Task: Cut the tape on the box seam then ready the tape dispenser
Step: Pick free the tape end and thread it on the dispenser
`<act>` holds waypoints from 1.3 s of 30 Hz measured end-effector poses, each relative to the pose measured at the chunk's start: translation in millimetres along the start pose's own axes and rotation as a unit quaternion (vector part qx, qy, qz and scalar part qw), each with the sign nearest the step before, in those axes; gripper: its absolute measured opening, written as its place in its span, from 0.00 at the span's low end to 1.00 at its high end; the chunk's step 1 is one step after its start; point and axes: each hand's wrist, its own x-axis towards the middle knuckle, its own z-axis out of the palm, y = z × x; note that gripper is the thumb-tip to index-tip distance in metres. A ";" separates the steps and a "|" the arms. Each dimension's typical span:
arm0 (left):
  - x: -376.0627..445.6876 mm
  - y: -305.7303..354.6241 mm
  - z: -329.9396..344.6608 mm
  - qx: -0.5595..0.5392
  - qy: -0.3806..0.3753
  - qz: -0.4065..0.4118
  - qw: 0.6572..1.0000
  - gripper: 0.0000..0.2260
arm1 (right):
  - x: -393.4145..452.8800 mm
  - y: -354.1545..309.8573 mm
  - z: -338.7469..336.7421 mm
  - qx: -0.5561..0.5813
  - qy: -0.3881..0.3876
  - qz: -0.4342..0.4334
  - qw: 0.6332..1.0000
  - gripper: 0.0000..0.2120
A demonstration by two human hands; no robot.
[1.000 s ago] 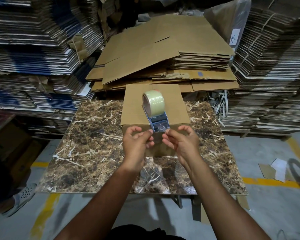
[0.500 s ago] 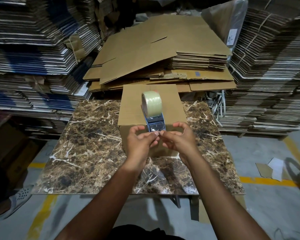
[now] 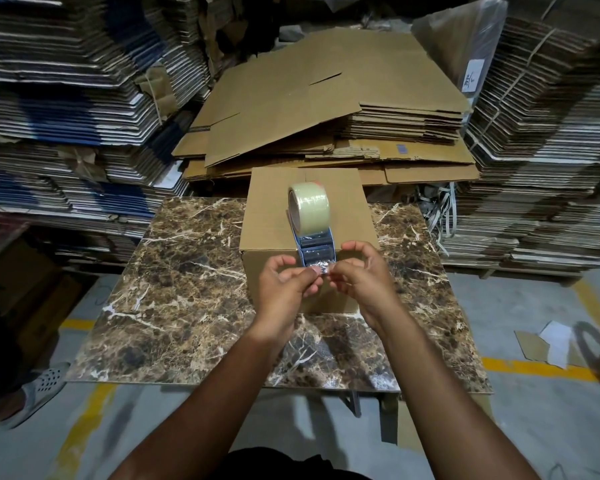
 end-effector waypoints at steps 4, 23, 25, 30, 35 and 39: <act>2.8 -0.7 0.2 0.023 0.001 0.016 1.000 0.16 | -0.4 0.3 2.6 0.005 -0.009 0.022 1.000 0.22; 4.0 -12.8 -6.6 0.089 0.096 0.045 0.990 0.05 | 8.3 -12.6 -16.1 -0.134 0.010 -0.030 0.990 0.08; 3.3 -7.9 -6.8 0.116 0.123 0.076 0.983 0.04 | 13.7 -15.3 -19.0 -0.177 0.027 -0.063 0.982 0.06; 17.6 14.1 0.7 0.210 0.117 0.089 0.966 0.09 | 22.7 -24.7 -9.0 -0.326 -0.031 -0.136 0.935 0.18; 14.6 13.2 15.0 0.169 0.077 0.026 0.982 0.14 | 32.1 -22.7 -3.1 -0.380 -0.101 -0.138 0.909 0.28; 5.9 5.5 8.5 0.099 0.093 0.007 0.991 0.19 | 28.0 -20.4 -10.5 -0.331 -0.130 -0.114 0.928 0.33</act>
